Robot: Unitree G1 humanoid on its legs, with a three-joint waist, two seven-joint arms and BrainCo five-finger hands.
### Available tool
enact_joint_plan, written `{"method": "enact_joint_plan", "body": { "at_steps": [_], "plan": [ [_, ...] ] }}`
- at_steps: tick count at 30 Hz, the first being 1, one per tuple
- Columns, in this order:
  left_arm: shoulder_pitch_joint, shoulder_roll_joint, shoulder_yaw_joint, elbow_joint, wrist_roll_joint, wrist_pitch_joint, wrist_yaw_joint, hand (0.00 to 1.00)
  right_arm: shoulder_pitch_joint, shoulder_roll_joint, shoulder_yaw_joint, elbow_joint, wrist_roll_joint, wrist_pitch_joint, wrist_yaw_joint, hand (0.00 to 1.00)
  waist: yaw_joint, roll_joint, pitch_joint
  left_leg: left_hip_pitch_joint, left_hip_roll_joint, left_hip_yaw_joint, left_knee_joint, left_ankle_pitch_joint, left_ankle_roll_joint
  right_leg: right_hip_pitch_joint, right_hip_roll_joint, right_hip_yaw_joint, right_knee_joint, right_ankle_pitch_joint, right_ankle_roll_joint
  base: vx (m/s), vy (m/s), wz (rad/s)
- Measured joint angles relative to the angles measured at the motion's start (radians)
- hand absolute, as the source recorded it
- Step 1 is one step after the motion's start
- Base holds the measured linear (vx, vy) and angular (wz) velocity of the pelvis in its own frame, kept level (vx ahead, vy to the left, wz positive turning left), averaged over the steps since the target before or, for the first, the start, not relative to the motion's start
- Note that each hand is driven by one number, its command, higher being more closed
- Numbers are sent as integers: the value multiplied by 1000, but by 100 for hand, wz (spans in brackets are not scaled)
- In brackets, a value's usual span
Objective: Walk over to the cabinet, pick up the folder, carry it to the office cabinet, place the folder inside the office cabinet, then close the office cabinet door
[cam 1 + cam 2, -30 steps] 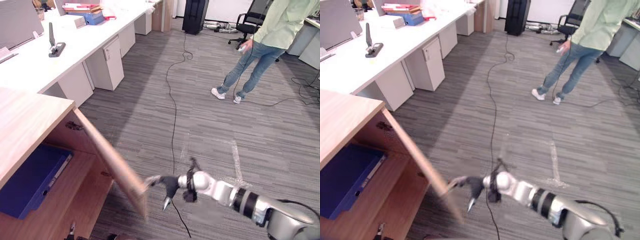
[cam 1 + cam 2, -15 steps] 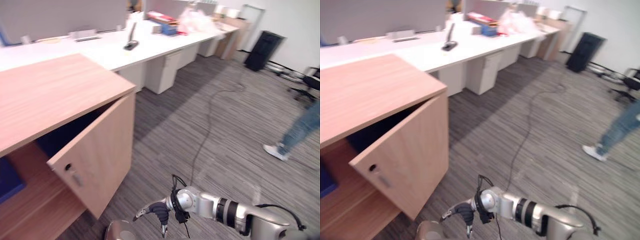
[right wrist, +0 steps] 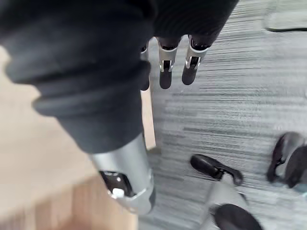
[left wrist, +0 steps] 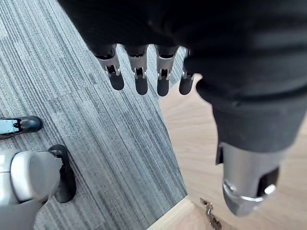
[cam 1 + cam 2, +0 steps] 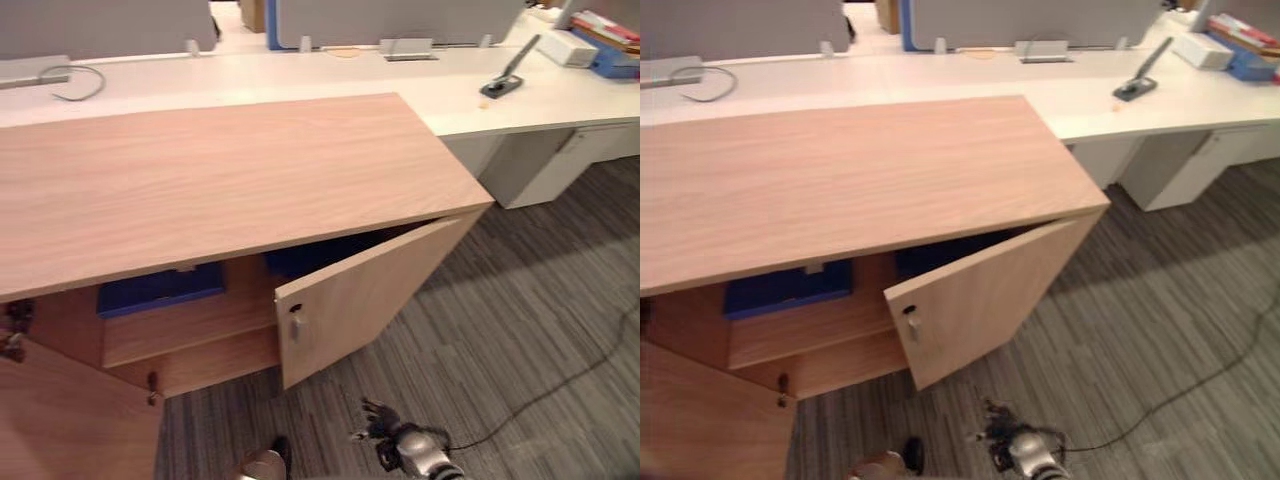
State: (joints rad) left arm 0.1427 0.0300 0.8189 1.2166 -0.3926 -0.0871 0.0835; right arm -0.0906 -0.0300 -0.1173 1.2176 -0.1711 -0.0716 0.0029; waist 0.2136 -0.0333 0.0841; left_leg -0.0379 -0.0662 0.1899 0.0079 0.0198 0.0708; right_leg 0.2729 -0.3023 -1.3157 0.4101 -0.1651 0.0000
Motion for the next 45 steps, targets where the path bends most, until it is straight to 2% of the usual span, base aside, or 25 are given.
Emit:
{"method": "enact_joint_plan", "body": {
  "at_steps": [1,2,3,4,5,6,9,10,11,12,13,16,19,21,23,25,26,29,33,35,37,38,39,43,45],
  "plan": [
    [0,-4,-49,-4,18,3,-5,0,23,-13,-49,0,12,5,-12,0,-9,10,-3,9,-15,-38,-6,5,7,7,-48,9,91,1,-2,179,130,165],
    [1,-4,-159,-24,44,2,-4,0,68,-35,-138,-1,37,9,-27,0,-41,28,2,26,-55,-119,-7,8,22,-12,-162,91,297,29,-51,206,128,197],
    [-13,-4,-306,-64,67,-6,-3,0,105,-46,-207,1,82,10,-49,0,-73,45,11,36,-73,-207,2,11,34,-68,-195,266,369,-36,-48,190,106,203],
    [-18,-5,-379,-93,81,-16,3,0,122,-48,-236,0,100,10,-58,0,-82,58,13,37,-74,-248,8,14,36,-107,-170,372,351,-71,-30,98,3,203],
    [-33,-9,-508,-145,113,-37,18,0,124,-51,-283,-6,132,9,-70,0,-104,72,15,33,-72,-311,31,17,34,-177,-109,577,286,-111,1,72,-67,174],
    [-46,-6,-593,-183,131,-48,23,0,125,-58,-282,-7,133,7,-74,0,-119,73,13,27,-74,-370,52,16,31,-216,-57,725,221,-122,18,73,-102,200],
    [-107,24,-844,-278,247,-97,17,0,138,-64,-276,-17,143,9,-79,0,-162,58,18,-6,-100,-547,126,-7,-9,-269,75,1159,21,-130,57,14,-176,192],
    [-104,25,-863,-282,256,-114,-4,0,146,-43,-275,-27,160,8,-82,0,-164,32,4,-14,-103,-573,128,-13,-21,-278,82,1215,-61,-92,99,-17,-255,123],
    [-98,30,-860,-283,263,-118,-11,0,146,-30,-273,-31,162,8,-83,0,-161,17,-1,-18,-103,-573,125,-23,-21,-285,78,1215,-99,-63,111,-18,-293,55],
    [-83,50,-851,-273,268,-115,-24,0,144,8,-243,-40,166,6,-82,0,-161,-31,-10,-37,-89,-504,124,-39,-37,-289,57,1201,-157,15,133,-14,-421,29],
    [-76,55,-842,-246,275,-105,-35,0,137,21,-224,-47,182,3,-78,0,-168,-32,-18,-53,-51,-475,133,-49,-57,-286,78,1175,-172,12,139,-11,-420,25],
    [-77,65,-844,-207,294,-105,-59,0,121,16,-146,-47,175,0,-58,0,-170,-8,-24,-68,17,-495,115,-24,-118,-263,144,1123,-230,25,114,-7,-291,33],
    [-82,71,-825,-180,285,-106,-86,0,108,9,-119,-46,161,-6,-52,0,-169,4,-12,-75,41,-572,124,-17,-147,-209,184,1034,-255,26,110,38,-227,75],
    [-83,71,-796,-161,265,-104,-90,0,94,9,-122,-44,167,-9,-52,0,-170,7,-1,-91,48,-565,134,-17,-148,-202,188,996,-256,26,109,-6,-99,68],
    [-83,55,-687,-128,172,-92,-92,0,63,4,-136,-21,191,-14,-51,0,-170,15,28,-133,127,-329,183,-31,-126,-178,188,933,-258,25,105,-38,-67,69],
    [-76,35,-611,-120,92,-78,-91,0,65,-11,-142,4,190,-12,-46,0,-165,27,31,-150,147,-224,220,-23,-125,-149,171,898,-264,20,100,-17,49,57],
    [-65,32,-569,-119,47,-75,-91,0,65,-13,-166,13,190,-10,-41,0,-156,38,29,-152,122,-231,219,-18,-124,-147,153,880,-264,16,101,-8,148,46],
    [-42,35,-519,-86,-72,-58,-92,0,71,-13,-212,22,188,-4,-23,0,-170,27,37,-150,71,-235,164,-11,-103,-146,99,841,-263,15,111,-6,167,46],
    [23,27,-422,-64,-178,-47,-89,0,83,-1,-295,35,190,3,-12,0,-173,0,45,-151,71,-125,147,-16,-94,-103,56,755,-264,36,126,20,108,57],
    [31,19,-406,-43,-211,-43,-89,0,87,0,-296,35,190,7,-11,0,-171,-3,37,-123,70,-107,75,3,-79,-96,54,740,-264,74,111,91,110,65],
    [51,19,-407,-30,-219,-37,-89,0,90,1,-297,35,193,8,-9,0,-174,8,16,-52,62,-129,-87,97,-82,-99,58,740,-258,112,101,131,124,53],
    [51,20,-408,-30,-219,-36,-89,0,89,0,-296,34,194,9,-9,0,-176,8,14,-52,54,-147,-101,129,-77,-96,56,739,-255,112,101,124,131,54],
    [47,23,-409,-31,-219,-34,-89,0,91,-1,-297,34,204,10,-11,0,-178,4,13,-52,32,-163,-101,140,-68,-91,39,736,-253,112,101,108,133,60],
    [28,45,-390,-57,-219,-34,-86,0,92,-6,-296,30,238,10,-12,0,-191,20,-1,-48,-59,-202,-102,124,-45,-79,-47,715,-202,109,106,92,174,46],
    [20,66,-363,-76,-219,-35,-84,0,93,-9,-296,30,231,11,-10,0,-192,23,-3,-45,-85,-200,-102,117,-35,-84,-77,715,-178,103,115,67,89,5]
  ]
}}
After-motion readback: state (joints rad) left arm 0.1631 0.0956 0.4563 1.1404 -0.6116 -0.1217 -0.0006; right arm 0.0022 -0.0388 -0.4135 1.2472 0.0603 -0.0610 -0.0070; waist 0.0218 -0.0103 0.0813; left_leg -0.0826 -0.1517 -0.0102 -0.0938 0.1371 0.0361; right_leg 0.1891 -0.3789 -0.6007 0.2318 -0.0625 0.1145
